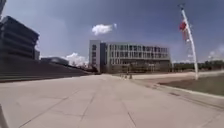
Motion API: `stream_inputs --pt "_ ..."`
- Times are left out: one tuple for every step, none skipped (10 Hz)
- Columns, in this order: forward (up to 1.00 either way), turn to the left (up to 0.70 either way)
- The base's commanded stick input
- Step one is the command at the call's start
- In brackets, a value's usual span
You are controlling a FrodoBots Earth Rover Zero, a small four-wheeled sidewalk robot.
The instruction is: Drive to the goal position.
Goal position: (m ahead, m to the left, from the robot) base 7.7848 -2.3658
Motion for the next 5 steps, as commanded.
stream_inputs --pt "0.7 0.02" --pt "0.7 0.02" --pt "0.7 0.02" --pt "0.7 0.02" --pt "0.7 0.02"
